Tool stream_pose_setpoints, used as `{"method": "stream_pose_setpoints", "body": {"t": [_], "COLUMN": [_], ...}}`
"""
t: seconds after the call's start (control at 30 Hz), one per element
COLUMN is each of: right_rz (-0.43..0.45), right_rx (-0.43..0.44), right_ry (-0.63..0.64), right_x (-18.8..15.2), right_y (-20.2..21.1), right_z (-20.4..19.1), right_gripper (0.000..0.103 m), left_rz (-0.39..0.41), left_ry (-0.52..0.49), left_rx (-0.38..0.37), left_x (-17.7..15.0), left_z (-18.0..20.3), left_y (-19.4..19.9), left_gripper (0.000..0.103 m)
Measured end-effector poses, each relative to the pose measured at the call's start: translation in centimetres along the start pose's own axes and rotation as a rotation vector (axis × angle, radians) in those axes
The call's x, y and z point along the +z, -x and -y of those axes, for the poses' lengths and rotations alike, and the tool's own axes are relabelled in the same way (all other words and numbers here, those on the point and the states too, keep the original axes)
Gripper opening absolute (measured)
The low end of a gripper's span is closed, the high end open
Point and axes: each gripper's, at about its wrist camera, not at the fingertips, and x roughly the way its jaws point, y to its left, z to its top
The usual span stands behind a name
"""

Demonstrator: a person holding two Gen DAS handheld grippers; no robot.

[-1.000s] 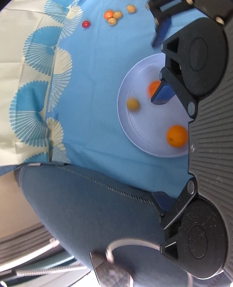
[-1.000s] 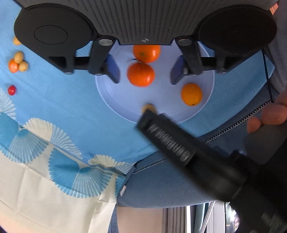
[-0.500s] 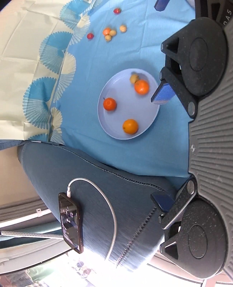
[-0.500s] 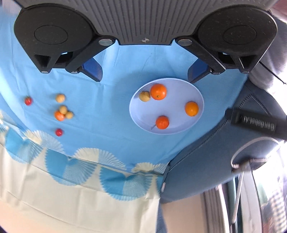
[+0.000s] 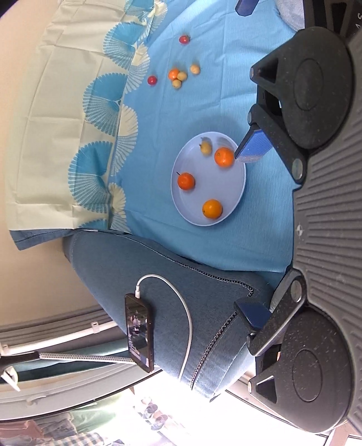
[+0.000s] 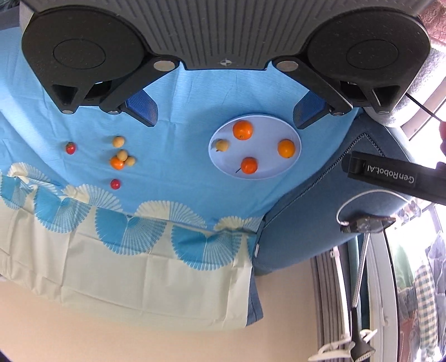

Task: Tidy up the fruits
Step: 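Lift both open tools away from the plate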

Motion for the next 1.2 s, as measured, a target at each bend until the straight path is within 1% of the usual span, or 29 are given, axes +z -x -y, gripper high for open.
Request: {"method": "stream_pose_setpoints", "body": {"t": [0.23,0.37,0.5,0.67,1.2], "right_rz": [0.042,0.047,0.053,0.049,0.023], "right_rx": [0.005,0.000,-0.001,0.001,0.005], "right_ry": [0.007,0.001,0.000,0.003,0.005], "right_x": [-0.1,-0.1,-0.2,-0.2,-0.2], "right_y": [1.7,2.0,2.2,2.0,1.1], "right_z": [-0.1,-0.1,-0.2,-0.3,-0.6], "right_gripper": [0.102,0.102,0.102,0.102,0.102], "left_rz": [0.024,0.037,0.033,0.035,0.006], "left_ry": [-0.011,-0.010,-0.005,-0.009,-0.006], "left_rx": [-0.002,0.000,-0.002,-0.004,-0.007], "left_x": [-0.3,-0.3,-0.3,-0.4,-0.3], "left_z": [0.4,0.4,0.2,0.1,-0.1], "left_y": [1.5,1.8,1.8,1.6,0.4], "left_gripper": [0.103,0.103,0.103,0.103,0.103]}}
